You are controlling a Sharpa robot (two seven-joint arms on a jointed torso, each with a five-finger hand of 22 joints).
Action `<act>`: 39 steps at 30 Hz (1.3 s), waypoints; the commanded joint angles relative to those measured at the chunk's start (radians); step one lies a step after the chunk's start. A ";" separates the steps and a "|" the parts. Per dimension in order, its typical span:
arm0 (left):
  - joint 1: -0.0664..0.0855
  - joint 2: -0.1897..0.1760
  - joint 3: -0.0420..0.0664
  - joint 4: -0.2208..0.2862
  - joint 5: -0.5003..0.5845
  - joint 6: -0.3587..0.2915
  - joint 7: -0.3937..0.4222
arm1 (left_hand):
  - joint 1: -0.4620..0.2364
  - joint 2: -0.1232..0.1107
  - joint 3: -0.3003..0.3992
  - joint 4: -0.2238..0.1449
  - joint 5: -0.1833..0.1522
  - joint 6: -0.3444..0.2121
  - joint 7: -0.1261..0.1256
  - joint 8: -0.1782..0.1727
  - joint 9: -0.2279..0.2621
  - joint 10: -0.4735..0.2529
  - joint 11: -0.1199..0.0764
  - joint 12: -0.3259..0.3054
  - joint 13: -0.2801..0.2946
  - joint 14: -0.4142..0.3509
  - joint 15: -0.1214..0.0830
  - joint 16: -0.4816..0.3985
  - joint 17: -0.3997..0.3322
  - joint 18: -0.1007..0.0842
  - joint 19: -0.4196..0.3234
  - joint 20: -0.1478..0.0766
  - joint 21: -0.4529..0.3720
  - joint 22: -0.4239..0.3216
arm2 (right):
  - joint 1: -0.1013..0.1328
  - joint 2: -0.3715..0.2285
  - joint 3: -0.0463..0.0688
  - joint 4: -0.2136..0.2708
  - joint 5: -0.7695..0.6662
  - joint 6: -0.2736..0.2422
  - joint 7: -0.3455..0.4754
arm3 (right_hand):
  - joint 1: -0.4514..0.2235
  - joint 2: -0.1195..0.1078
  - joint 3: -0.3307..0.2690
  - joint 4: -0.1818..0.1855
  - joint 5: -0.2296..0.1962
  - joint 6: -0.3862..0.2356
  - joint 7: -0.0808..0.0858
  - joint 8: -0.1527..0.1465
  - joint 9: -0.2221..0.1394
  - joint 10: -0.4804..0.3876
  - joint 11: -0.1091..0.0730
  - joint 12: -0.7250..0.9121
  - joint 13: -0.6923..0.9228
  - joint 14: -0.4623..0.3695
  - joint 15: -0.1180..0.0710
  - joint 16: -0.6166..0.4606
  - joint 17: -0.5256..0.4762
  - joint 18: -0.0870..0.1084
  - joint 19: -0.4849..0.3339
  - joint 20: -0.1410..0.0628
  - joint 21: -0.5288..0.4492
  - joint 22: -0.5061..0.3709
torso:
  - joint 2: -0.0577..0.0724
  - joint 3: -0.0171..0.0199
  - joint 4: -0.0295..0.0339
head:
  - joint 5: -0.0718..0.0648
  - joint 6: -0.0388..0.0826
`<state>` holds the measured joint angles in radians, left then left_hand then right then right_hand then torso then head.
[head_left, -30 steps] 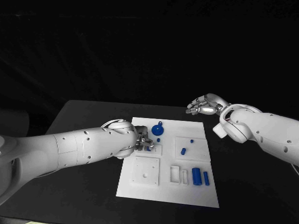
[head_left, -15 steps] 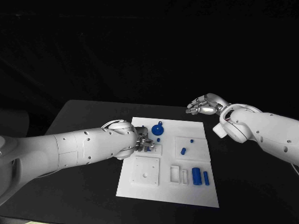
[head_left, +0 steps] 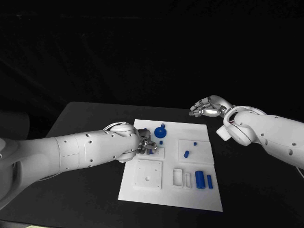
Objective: Assemble the parts on the task board
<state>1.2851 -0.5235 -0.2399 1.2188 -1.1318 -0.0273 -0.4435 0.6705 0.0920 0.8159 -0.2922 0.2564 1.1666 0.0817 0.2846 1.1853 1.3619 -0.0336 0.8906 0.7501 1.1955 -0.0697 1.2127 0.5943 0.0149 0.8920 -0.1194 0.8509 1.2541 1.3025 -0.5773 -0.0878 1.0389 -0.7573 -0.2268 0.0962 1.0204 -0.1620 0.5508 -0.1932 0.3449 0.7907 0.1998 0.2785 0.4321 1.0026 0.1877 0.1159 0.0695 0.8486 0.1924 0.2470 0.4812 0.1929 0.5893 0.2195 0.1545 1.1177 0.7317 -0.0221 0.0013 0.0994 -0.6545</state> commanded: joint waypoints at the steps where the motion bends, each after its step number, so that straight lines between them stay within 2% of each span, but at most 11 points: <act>1: -0.003 0.006 -0.001 -0.001 0.009 -0.002 0.008 | 0.001 0.011 0.035 -0.001 0.055 0.109 -0.100 0.001 0.001 0.045 -0.066 0.005 0.001 0.043 -0.052 0.006 0.002 -0.005 0.000 -0.095 -0.006 0.001 | 0.000 -0.001 0.000 0.001 -0.001 0.012 0.005 | 0.007 -0.004 0.003 0.005 0.005 -0.008 0.007 0.006 -0.001 0.010 -0.001 -0.004 -0.001 -0.010 0.001 0.000 -0.001 -0.017 -0.006 -0.002 -0.007 0.001 | 0.000 0.0005 -0.0001 | -0.001 0.001; 7: -0.003 0.005 -0.001 0.001 0.009 -0.035 0.005 | -0.009 0.007 0.043 -0.001 0.007 0.100 -0.098 -0.001 0.005 0.040 -0.066 -0.003 0.001 0.038 -0.057 0.000 -0.003 -0.004 0.002 -0.098 -0.007 0.009 | 0.000 -0.001 0.000 0.001 -0.001 0.013 0.005 | 0.007 -0.004 0.003 0.005 0.012 -0.008 0.007 0.007 -0.002 0.011 0.000 -0.006 -0.001 -0.010 0.001 0.000 -0.003 -0.017 -0.006 -0.002 -0.009 0.003 | 0.000 0.0003 -0.0006 | -0.001 0.002; 10: -0.003 0.003 -0.001 0.001 0.009 -0.046 0.005 | -0.005 -0.018 0.036 0.006 -0.048 0.098 -0.097 -0.002 0.005 0.043 -0.064 -0.010 -0.002 0.038 -0.060 -0.005 -0.008 -0.006 0.008 -0.100 -0.012 0.010 | 0.000 -0.002 0.000 0.001 -0.001 0.013 0.005 | 0.008 -0.004 0.003 0.005 0.015 -0.008 0.007 0.007 -0.002 0.011 0.000 -0.007 -0.001 -0.010 0.001 0.001 -0.004 -0.017 -0.006 -0.002 -0.010 0.004 | 0.000 0.0000 -0.0006 | -0.002 0.003; 13: -0.003 0.002 -0.001 0.002 0.009 -0.053 0.005 | -0.006 -0.033 0.030 0.013 -0.074 0.098 -0.097 -0.003 0.004 0.045 -0.063 -0.014 -0.004 0.039 -0.061 -0.007 -0.011 -0.008 0.011 -0.101 -0.017 0.010 | 0.000 -0.002 0.000 0.001 -0.001 0.013 0.005 | 0.008 -0.004 0.003 0.005 0.016 -0.008 0.007 0.007 -0.002 0.011 0.000 -0.008 -0.001 -0.011 0.001 0.001 -0.004 -0.018 -0.006 -0.002 -0.010 0.004 | 0.000 -0.0002 -0.0004 | -0.003 0.003; 14: -0.003 0.002 -0.001 0.002 0.009 -0.056 0.005 | -0.013 -0.049 0.021 0.025 -0.133 0.099 -0.097 -0.004 0.003 0.046 -0.063 -0.017 -0.005 0.039 -0.061 -0.008 -0.013 -0.008 0.014 -0.101 -0.019 0.010 | 0.000 -0.003 0.000 0.001 -0.001 0.013 0.005 | 0.008 -0.004 0.003 0.004 0.017 -0.009 0.007 0.007 -0.002 0.011 0.000 -0.008 -0.001 -0.011 0.001 0.001 -0.004 -0.018 -0.006 -0.002 -0.010 0.005 | 0.000 -0.0003 -0.0001 | -0.004 0.003; 15: -0.003 0.002 -0.001 0.002 0.009 -0.059 0.005 | -0.014 -0.054 0.019 0.030 -0.139 0.099 -0.097 -0.004 0.003 0.046 -0.063 -0.018 -0.005 0.039 -0.061 -0.008 -0.013 -0.009 0.015 -0.102 -0.021 0.010 | 0.000 -0.003 0.000 0.002 -0.001 0.014 0.005 | 0.009 -0.004 0.003 0.004 0.017 -0.009 0.007 0.007 -0.002 0.011 0.000 -0.008 -0.001 -0.011 0.001 0.001 -0.004 -0.018 -0.006 -0.002 -0.011 0.005 | 0.000 -0.0004 0.0003 | -0.004 0.003; 20: -0.004 0.002 -0.001 0.002 0.008 -0.062 0.007 | -0.022 -0.080 0.005 0.044 -0.155 0.099 -0.096 -0.005 0.002 0.048 -0.063 -0.021 -0.006 0.040 -0.062 -0.009 -0.015 -0.010 0.017 -0.103 -0.026 0.011 | 0.000 -0.002 0.000 0.001 -0.001 0.016 0.005 | 0.009 -0.004 0.003 0.004 0.021 -0.009 0.007 0.007 -0.003 0.011 0.000 -0.009 -0.001 -0.011 0.001 0.001 -0.005 -0.018 -0.006 -0.002 -0.012 0.006 | 0.000 -0.0004 0.0001 | -0.005 0.003; 22: -0.004 0.002 -0.001 0.002 0.008 -0.064 0.007 | -0.035 -0.058 -0.048 0.022 -0.130 0.097 -0.096 -0.005 0.004 0.049 -0.062 -0.022 -0.005 0.039 -0.062 -0.008 -0.015 -0.012 0.015 -0.104 -0.028 0.016 | 0.000 -0.003 0.000 0.001 -0.001 0.016 0.005 | 0.009 -0.005 0.003 0.004 0.023 -0.009 0.007 0.007 -0.003 0.011 0.000 -0.010 -0.001 -0.011 0.001 0.001 -0.006 -0.018 -0.006 -0.002 -0.012 0.006 | 0.000 -0.0008 -0.0001 | -0.005 0.003; 35: -0.003 0.001 -0.001 -0.003 0.010 -0.046 0.010 | -0.025 -0.059 -0.058 0.012 -0.126 0.097 -0.097 -0.006 0.004 0.049 -0.063 -0.023 -0.004 0.038 -0.063 -0.008 -0.016 -0.011 0.015 -0.105 -0.031 0.017 | 0.000 -0.003 0.000 0.002 -0.001 0.017 0.005 | 0.009 -0.004 0.003 0.004 0.033 -0.011 0.008 0.008 -0.004 0.012 0.000 -0.013 -0.001 -0.012 0.002 0.003 -0.008 -0.018 -0.006 -0.002 -0.015 0.009 | 0.000 0.0003 0.0006 | -0.004 0.002; 37: -0.003 0.001 -0.001 -0.002 0.013 -0.043 0.011 | -0.013 -0.057 -0.055 0.007 -0.120 0.097 -0.097 -0.006 0.005 0.049 -0.063 -0.024 -0.004 0.037 -0.064 -0.008 -0.016 -0.011 0.015 -0.106 -0.032 0.018 | 0.000 -0.003 0.000 0.002 -0.001 0.017 0.005 | 0.009 -0.004 0.003 0.004 0.034 -0.011 0.008 0.008 -0.004 0.012 0.001 -0.014 -0.001 -0.013 0.002 0.002 -0.008 -0.018 -0.006 -0.002 -0.016 0.010 | 0.000 0.0004 0.0004 | -0.004 0.002; 39: -0.003 0.000 -0.001 -0.002 0.014 -0.040 0.011 | 0.042 -0.069 -0.049 0.005 -0.112 0.096 -0.097 -0.006 0.006 0.049 -0.064 -0.025 -0.003 0.036 -0.065 -0.008 -0.017 -0.011 0.015 -0.107 -0.033 0.022 | 0.000 -0.003 0.000 0.002 -0.001 0.018 0.005 | 0.009 -0.005 0.003 0.004 0.035 -0.011 0.009 0.008 -0.004 0.012 0.001 -0.014 -0.001 -0.013 0.002 0.002 -0.009 -0.019 -0.006 -0.002 -0.016 0.010 | 0.000 0.0003 0.0001 | -0.005 0.001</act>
<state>1.2834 -0.5244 -0.2394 1.2169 -1.1269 -0.0773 -0.4410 0.6874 0.0125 0.7627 -0.2824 0.1368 1.2698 -0.0142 0.2823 1.1902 1.4072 -0.0994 0.8712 0.7460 1.2330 -0.1396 1.2080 0.5780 0.0153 0.9027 -0.1232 0.8222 1.2758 1.3025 -0.5801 -0.0878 1.0394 -0.7573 -0.2234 0.0958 1.0204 -0.1619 0.5508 -0.1932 0.3728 0.7886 0.2018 0.2826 0.4290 1.0098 0.1875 0.1081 0.0695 0.8424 0.1917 0.2470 0.4741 0.1928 0.5893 0.2195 0.1429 1.1260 0.7312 -0.0218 0.0015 0.0950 -0.6526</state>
